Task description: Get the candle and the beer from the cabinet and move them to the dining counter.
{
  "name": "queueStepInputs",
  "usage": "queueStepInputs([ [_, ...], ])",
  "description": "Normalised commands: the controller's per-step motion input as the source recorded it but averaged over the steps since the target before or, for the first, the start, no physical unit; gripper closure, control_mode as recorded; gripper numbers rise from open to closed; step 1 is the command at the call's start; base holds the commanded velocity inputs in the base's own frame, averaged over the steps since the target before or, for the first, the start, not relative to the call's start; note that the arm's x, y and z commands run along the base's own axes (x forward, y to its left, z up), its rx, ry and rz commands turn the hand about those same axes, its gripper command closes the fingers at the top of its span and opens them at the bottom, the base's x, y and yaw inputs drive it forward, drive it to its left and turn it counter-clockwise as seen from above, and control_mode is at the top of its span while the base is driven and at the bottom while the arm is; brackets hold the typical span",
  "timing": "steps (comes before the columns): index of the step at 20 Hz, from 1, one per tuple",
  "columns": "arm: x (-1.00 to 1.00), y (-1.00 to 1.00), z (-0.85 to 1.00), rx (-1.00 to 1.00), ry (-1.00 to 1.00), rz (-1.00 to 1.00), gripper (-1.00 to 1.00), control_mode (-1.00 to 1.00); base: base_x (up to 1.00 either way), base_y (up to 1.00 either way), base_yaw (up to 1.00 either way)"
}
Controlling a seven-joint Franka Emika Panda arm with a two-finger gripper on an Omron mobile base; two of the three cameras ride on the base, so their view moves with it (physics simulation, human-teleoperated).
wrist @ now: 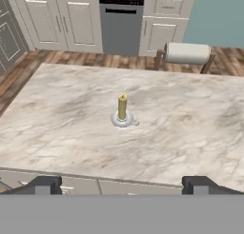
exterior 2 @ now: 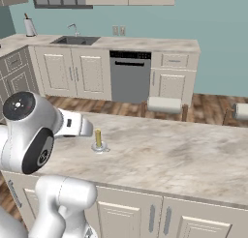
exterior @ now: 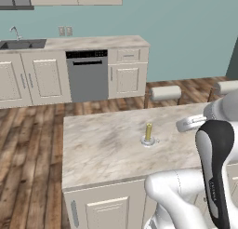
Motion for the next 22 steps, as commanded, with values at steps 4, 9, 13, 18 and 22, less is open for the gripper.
queueStepInputs([
  [4,0.00,0.00,0.01,0.03,0.06,-0.01,-1.00,-1.00,0.00,0.00,0.00],
  [9,0.00,0.00,0.00,0.00,0.00,0.00,-1.00,-1.00,0.00,0.00,0.00],
  [13,0.00,0.00,0.00,0.00,0.00,0.00,-1.00,-1.00,0.00,0.00,0.00],
  [18,0.00,0.00,0.00,0.00,0.00,0.00,-1.00,-1.00,0.00,0.00,0.00],
  [22,0.00,0.00,0.00,0.00,0.00,0.00,-1.00,1.00,0.00,0.00,0.00],
])
